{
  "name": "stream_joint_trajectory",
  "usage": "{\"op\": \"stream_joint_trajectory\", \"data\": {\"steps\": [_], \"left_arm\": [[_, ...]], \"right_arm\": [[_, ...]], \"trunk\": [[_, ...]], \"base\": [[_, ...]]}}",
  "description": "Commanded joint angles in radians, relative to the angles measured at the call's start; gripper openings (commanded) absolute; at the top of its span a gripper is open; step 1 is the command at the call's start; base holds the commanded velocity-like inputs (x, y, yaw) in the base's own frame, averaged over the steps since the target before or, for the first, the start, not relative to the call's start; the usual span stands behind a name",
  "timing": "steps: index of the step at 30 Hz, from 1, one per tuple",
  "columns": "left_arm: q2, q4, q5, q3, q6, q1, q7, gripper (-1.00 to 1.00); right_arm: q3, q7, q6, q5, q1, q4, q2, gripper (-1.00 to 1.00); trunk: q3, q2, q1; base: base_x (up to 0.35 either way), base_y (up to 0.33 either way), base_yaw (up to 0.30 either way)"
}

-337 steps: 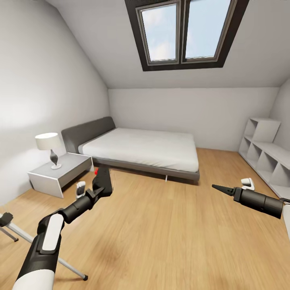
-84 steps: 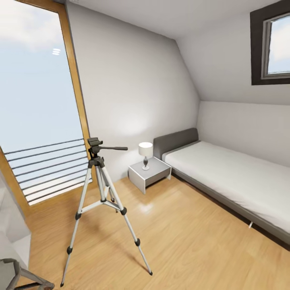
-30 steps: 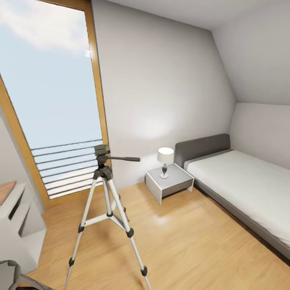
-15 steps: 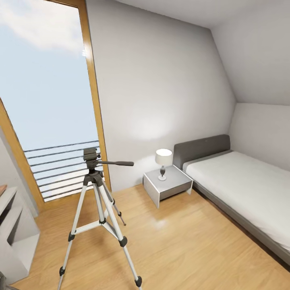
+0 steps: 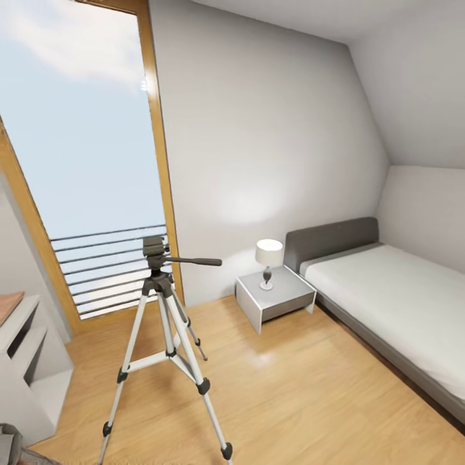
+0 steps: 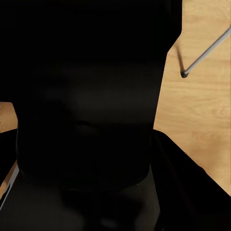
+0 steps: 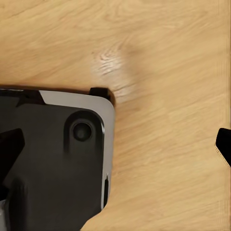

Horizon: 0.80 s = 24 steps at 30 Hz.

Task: Attach the digital camera to the camera tripod in the bedroom.

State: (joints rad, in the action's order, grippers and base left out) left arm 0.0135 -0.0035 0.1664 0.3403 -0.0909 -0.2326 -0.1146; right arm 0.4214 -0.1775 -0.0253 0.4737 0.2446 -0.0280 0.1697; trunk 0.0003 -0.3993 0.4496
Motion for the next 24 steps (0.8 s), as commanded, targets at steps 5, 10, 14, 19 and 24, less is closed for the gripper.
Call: {"op": "stream_joint_trajectory", "data": {"steps": [5,10,14,19,24], "left_arm": [[-0.001,0.002,0.009,0.000,-0.003,-0.001,-0.005,-1.00],[-0.001,0.002,0.009,0.000,-0.003,-0.001,-0.005,-1.00],[-0.002,0.002,0.010,0.000,-0.003,-0.001,-0.005,-1.00],[-0.009,0.002,0.015,0.001,-0.003,-0.001,-0.004,-1.00],[-0.031,0.002,0.026,0.002,-0.003,-0.001,-0.004,-1.00]], "right_arm": [[0.008,0.013,-0.002,0.008,0.001,-0.003,0.000,1.00],[0.008,0.016,-0.002,0.008,0.001,-0.003,0.000,1.00],[0.008,0.016,-0.003,0.008,0.001,-0.003,0.000,1.00],[0.008,0.016,-0.004,0.008,0.001,-0.003,0.000,1.00],[0.008,0.016,-0.004,0.008,0.001,-0.003,-0.001,1.00]], "trunk": [[0.000,-0.001,0.000],[0.000,-0.001,0.000],[0.000,-0.001,0.000],[0.000,-0.001,0.000],[0.000,-0.001,0.000]], "base": [[0.000,0.000,0.251],[0.000,0.000,0.266],[0.000,0.000,0.267],[0.000,0.000,0.268],[0.000,0.000,0.268]]}}
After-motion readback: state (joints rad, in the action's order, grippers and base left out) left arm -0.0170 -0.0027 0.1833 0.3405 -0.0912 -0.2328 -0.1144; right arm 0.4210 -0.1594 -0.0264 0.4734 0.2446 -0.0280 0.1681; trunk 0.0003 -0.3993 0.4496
